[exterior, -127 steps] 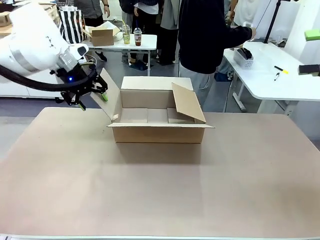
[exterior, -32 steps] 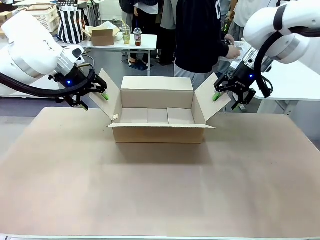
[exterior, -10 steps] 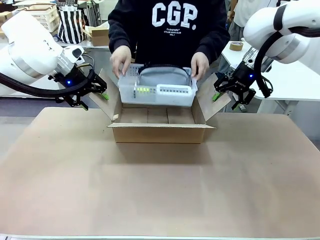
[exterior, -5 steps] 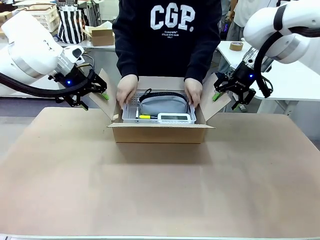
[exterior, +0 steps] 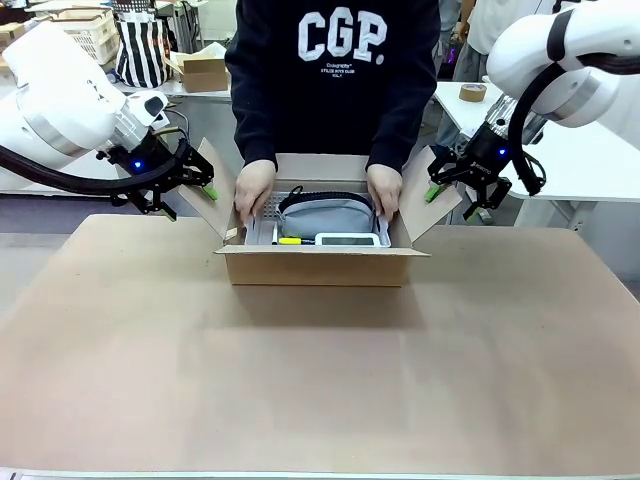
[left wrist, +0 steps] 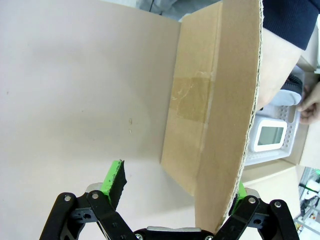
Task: Pack the gift set into the box.
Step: Lift both hands away from the flaps of the Package Box.
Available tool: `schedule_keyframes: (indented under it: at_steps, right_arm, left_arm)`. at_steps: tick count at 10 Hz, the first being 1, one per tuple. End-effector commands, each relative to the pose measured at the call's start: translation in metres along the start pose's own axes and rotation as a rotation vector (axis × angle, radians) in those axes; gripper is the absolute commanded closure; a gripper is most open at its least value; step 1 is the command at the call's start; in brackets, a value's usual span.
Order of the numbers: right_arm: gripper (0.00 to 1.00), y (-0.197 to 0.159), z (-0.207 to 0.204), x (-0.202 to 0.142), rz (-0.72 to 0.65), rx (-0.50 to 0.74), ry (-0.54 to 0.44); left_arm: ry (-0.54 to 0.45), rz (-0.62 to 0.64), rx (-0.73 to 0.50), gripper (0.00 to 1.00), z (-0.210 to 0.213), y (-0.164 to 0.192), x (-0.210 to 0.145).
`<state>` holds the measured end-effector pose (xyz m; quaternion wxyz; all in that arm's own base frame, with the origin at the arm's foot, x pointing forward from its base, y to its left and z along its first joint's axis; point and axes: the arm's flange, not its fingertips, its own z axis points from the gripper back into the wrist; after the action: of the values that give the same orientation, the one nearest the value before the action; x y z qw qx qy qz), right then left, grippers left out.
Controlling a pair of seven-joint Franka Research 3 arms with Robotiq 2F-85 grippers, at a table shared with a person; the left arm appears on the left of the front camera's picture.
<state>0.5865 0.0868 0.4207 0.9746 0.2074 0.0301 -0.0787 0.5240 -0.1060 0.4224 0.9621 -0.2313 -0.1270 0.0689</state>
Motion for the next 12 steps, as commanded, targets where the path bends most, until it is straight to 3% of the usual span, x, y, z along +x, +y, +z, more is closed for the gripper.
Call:
schedule_keyframes:
  at_steps: [1,12]
  right_arm:
    - [0.0,0.002,0.0028,0.0007,-0.01,-0.019,0.001]
    - [0.0,0.002,0.0028,0.0007,-0.01,-0.019,0.001]
  left_arm:
    - [0.007,0.008,0.013,0.0,0.003,-0.0015,-0.0009]
    - [0.007,0.008,0.013,0.0,0.003,-0.0015,-0.0009]
